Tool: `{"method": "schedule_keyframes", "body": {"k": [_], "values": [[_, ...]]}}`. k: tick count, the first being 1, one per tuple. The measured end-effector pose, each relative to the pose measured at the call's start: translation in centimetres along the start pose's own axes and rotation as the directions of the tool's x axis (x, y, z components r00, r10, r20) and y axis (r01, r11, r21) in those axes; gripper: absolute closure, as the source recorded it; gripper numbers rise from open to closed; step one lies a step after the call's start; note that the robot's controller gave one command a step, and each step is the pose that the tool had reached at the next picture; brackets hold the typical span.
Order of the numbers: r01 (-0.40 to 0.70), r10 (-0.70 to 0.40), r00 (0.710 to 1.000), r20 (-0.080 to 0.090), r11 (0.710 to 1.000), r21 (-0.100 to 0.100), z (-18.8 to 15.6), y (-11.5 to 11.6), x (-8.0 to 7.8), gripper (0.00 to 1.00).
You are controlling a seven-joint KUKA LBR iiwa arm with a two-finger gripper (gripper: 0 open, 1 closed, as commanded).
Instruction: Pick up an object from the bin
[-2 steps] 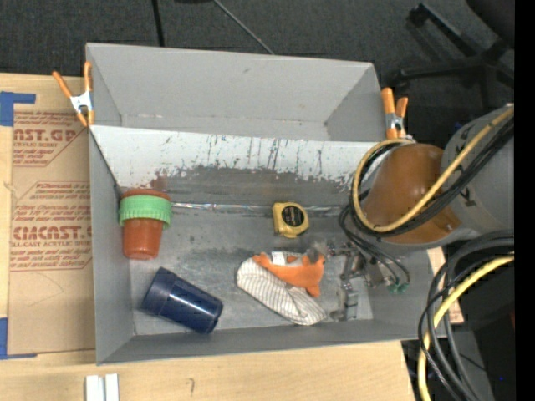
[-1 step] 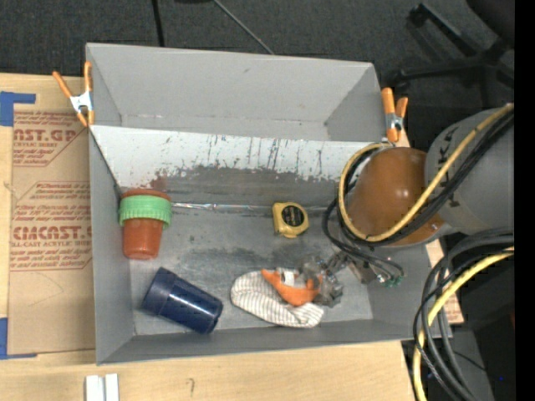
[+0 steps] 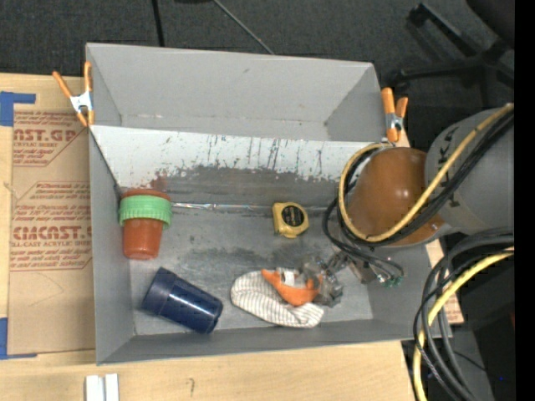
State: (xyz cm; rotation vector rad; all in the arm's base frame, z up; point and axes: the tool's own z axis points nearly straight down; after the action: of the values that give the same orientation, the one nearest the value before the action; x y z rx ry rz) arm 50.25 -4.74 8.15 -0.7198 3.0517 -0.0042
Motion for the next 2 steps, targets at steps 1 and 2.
{"method": "schedule_keyframes", "body": {"k": [1,2], "values": [[0.03,-0.03,1.0,-0.006,1.0,-0.005,-0.6,-1.9,-1.8,1.0],[0.042,-0.042,0.999,-0.003,0.999,-0.003,-0.7,-3.0,-2.7,1.0]]}}
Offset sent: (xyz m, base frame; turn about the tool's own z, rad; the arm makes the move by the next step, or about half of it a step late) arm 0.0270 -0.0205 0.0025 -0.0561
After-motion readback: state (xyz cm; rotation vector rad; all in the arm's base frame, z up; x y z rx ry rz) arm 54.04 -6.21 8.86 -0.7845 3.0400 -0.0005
